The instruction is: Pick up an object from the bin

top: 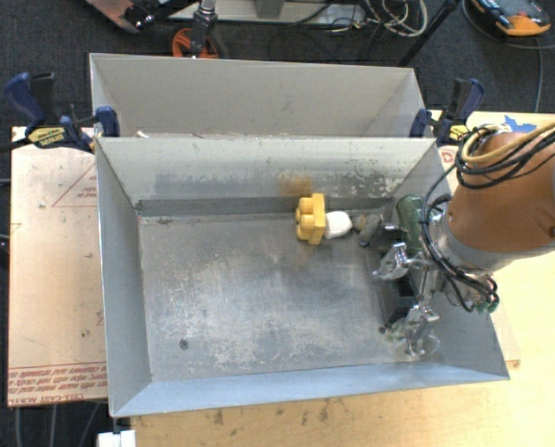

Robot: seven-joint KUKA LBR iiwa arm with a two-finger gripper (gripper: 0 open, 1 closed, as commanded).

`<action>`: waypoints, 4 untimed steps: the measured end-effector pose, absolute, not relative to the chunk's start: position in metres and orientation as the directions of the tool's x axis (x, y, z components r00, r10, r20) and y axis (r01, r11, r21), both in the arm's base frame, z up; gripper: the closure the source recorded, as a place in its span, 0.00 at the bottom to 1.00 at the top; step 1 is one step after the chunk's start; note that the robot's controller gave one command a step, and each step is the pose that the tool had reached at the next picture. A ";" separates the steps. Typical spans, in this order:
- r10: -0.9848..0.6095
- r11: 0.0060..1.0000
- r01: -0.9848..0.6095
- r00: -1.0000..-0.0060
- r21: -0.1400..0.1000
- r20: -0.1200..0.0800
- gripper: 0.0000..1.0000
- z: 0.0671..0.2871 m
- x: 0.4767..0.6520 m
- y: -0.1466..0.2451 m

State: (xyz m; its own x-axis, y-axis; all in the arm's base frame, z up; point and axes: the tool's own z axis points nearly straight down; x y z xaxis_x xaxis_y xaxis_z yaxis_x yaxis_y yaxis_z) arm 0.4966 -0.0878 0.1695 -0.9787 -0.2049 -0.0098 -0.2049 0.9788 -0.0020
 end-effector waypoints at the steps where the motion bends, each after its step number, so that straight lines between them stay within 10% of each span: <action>1: -0.524 0.852 -0.524 -0.852 0.002 -0.001 0.00 0.157 0.483 -0.138; 2: -0.667 0.745 -0.667 -0.745 -0.001 -0.003 0.00 0.157 0.516 -0.142; 3: -0.797 0.604 -0.797 -0.603 -0.025 -0.038 0.00 0.098 0.526 -0.138; 4: -0.806 0.591 -0.807 -0.591 0.002 -0.031 1.00 0.083 0.517 -0.132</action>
Offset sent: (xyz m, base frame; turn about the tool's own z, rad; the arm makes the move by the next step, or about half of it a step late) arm 0.0311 -0.0557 -0.0138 -0.5746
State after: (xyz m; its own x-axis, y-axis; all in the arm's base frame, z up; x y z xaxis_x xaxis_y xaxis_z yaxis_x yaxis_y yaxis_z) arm 0.5174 -0.1322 0.0828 -0.5906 -0.8063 -0.0311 -0.8067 0.5909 0.0015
